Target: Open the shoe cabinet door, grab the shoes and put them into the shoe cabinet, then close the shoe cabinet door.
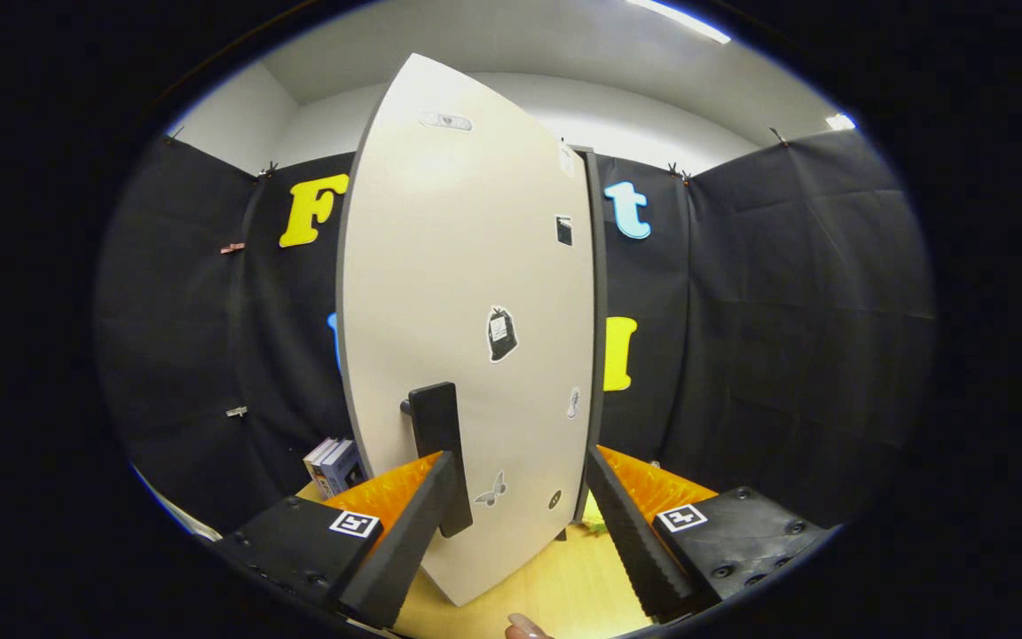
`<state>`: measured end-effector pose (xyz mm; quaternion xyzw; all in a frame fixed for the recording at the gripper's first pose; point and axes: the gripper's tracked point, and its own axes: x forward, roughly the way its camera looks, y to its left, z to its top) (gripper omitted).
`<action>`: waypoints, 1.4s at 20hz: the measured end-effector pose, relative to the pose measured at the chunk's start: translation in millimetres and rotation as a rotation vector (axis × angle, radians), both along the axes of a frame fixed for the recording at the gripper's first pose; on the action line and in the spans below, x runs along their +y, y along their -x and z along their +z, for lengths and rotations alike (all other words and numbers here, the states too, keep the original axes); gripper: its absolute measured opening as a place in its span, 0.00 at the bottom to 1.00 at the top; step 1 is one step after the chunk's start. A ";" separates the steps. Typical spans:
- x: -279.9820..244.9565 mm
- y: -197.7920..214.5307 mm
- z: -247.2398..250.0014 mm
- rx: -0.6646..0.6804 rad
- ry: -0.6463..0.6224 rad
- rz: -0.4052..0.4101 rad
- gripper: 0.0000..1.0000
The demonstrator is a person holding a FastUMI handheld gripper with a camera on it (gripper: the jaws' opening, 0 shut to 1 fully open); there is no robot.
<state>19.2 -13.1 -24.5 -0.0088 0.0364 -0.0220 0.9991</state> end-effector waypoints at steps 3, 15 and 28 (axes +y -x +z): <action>21.5 -7.1 -6.3 0.013 -0.004 0.028 0.97; 76.7 -8.7 -17.7 0.026 -0.015 0.095 0.97; 95.5 1.7 -17.9 0.013 0.010 0.121 0.97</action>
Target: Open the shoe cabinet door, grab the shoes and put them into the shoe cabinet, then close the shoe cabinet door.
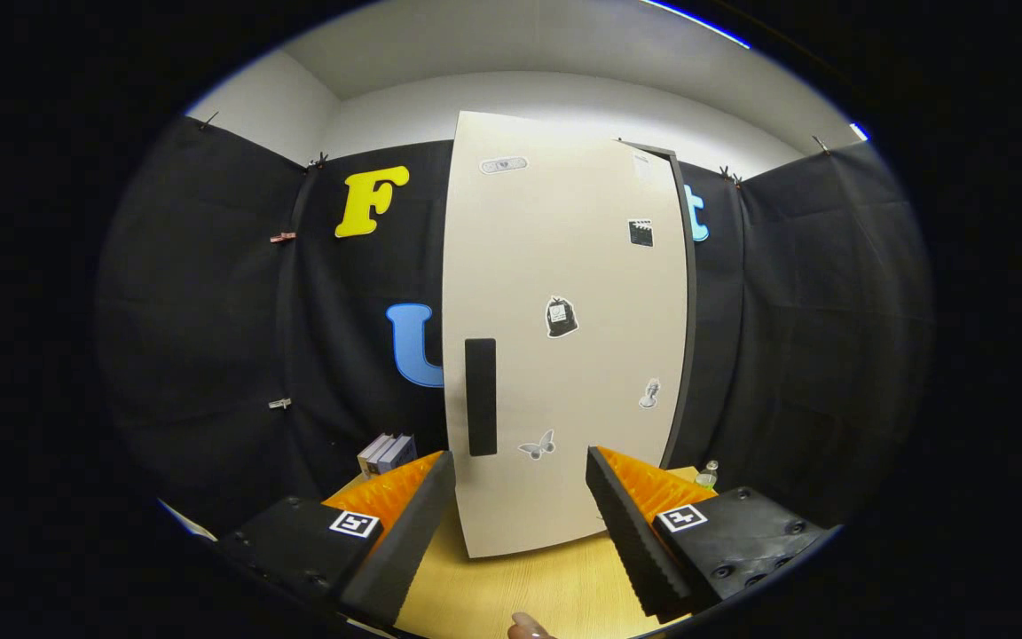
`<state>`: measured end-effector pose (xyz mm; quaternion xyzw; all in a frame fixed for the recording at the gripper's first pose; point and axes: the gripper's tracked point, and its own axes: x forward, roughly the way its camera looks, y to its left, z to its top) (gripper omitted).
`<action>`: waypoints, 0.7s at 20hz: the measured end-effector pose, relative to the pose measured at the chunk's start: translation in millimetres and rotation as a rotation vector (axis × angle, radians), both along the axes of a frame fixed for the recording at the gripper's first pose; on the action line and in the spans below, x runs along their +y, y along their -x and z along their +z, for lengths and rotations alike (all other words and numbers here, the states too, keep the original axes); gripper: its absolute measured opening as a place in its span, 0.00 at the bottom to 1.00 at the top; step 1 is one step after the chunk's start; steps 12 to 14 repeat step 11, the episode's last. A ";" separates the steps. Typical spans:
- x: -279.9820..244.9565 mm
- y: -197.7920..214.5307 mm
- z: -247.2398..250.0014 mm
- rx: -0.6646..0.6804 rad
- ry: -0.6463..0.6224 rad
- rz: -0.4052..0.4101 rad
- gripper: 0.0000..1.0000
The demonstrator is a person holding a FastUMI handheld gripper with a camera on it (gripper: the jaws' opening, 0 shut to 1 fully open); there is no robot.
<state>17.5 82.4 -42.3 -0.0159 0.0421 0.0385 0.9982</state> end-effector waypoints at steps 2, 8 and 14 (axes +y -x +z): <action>-2.1 1.1 1.9 -0.001 -0.004 -0.003 0.98; -5.2 2.8 4.1 -0.001 -0.004 -0.002 0.97; -5.2 4.1 4.9 -0.002 -0.002 -0.003 0.97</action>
